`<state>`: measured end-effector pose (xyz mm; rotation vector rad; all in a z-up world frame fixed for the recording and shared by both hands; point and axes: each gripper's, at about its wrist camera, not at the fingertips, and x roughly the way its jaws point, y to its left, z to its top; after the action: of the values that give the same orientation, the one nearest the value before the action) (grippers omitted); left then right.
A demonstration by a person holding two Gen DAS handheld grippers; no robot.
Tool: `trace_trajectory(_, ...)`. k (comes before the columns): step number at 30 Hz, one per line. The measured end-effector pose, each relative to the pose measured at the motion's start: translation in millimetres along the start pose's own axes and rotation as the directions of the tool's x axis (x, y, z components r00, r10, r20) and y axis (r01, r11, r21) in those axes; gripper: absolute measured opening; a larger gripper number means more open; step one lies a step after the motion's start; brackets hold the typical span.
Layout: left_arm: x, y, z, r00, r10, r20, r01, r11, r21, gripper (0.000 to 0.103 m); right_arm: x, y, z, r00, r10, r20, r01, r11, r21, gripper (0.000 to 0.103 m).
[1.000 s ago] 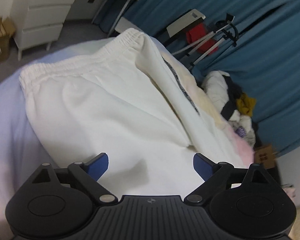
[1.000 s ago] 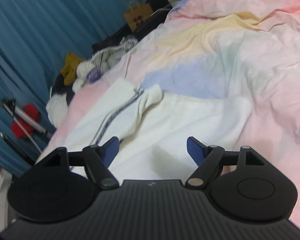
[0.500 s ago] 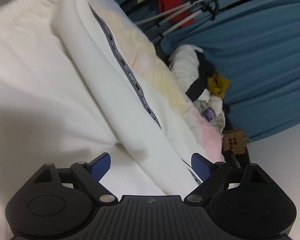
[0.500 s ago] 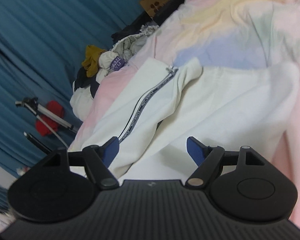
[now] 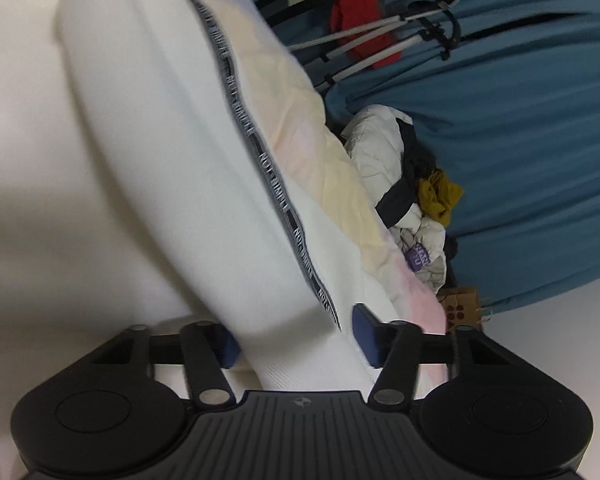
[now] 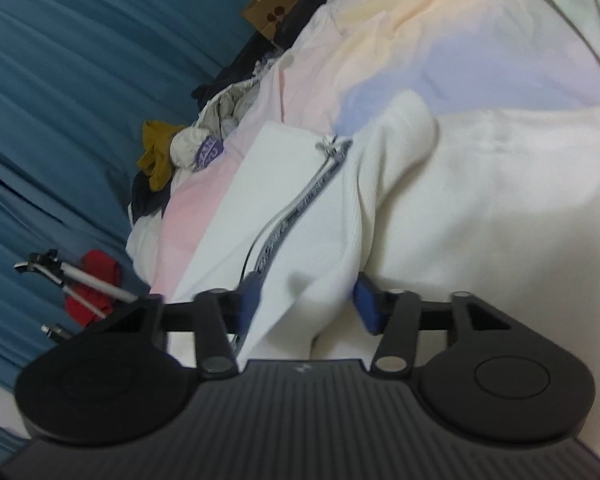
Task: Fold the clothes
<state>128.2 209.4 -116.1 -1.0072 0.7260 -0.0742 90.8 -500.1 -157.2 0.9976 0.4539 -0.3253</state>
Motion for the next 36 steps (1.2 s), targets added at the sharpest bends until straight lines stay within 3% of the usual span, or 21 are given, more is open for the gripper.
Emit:
trace_trajectory(1,1.7,-2.2,2.3,1.0,0.004,0.005,-0.005,1.0,0.016,0.03,2.4,1.9,0.7,1.0,-0.011,0.023,0.012,1.0,-0.013,0.011)
trace_trajectory(3,-1.2,-2.5,6.5,0.999,-0.018,0.03,0.017,1.0,0.017,0.01,-0.7,7.1,0.0,0.997,-0.002,0.073,0.005,0.999,-0.037,0.008)
trace_trajectory(7,-13.9,-14.5,11.5,0.993,-0.086,0.082,0.081,0.994,0.069,0.004,-25.3,26.2,0.5,0.982,0.012,0.188,0.0,0.998,-0.068,0.006)
trace_trajectory(11,-34.4,-36.5,18.0,0.98,-0.142,0.137,0.121,0.981,0.153,0.004,-68.9,66.4,9.7,0.951,0.074,0.301,-0.043,0.993,-0.109,0.006)
trace_trajectory(15,-46.3,-67.6,42.1,0.971,-0.183,0.152,0.151,0.968,0.202,0.004,-106.7,123.9,18.5,0.882,0.153,0.445,-0.071,0.978,-0.197,0.006)
trace_trajectory(18,-31.5,-83.1,61.8,0.973,-0.186,0.137,0.157,0.967,0.199,0.004,-111.3,165.9,24.1,0.838,0.164,0.52,-0.027,0.965,-0.262,0.006)
trace_trajectory(21,-17.2,-90.9,73.3,0.979,-0.161,0.123,0.129,0.963,0.237,0.005,-76.3,196.3,33.3,0.839,0.119,0.531,0.065,0.947,-0.316,0.006)
trace_trajectory(26,36.7,-77.5,74.1,0.995,-0.063,0.08,0.035,0.949,0.314,0.007,43.2,195.3,41.3,0.898,-0.01,0.441,0.199,0.901,-0.386,0.006)
trace_trajectory(29,72.8,-60.6,69.4,0.999,0.007,0.043,-0.021,0.942,0.336,0.008,118.1,179.9,44.2,0.936,-0.084,0.342,0.232,0.877,-0.42,0.006)
trace_trajectory(32,98.0,-48.9,66.4,0.998,0.065,0.022,-0.068,0.936,0.346,0.01,165.0,167.7,39.2,0.952,-0.132,0.277,0.255,0.843,-0.474,0.007)
trace_trajectory(36,108.5,-46.9,71.3,0.997,0.066,0.03,-0.073,0.928,0.365,0.01,176.7,156.2,35.7,0.971,-0.099,0.218,0.196,0.853,-0.484,0.011)
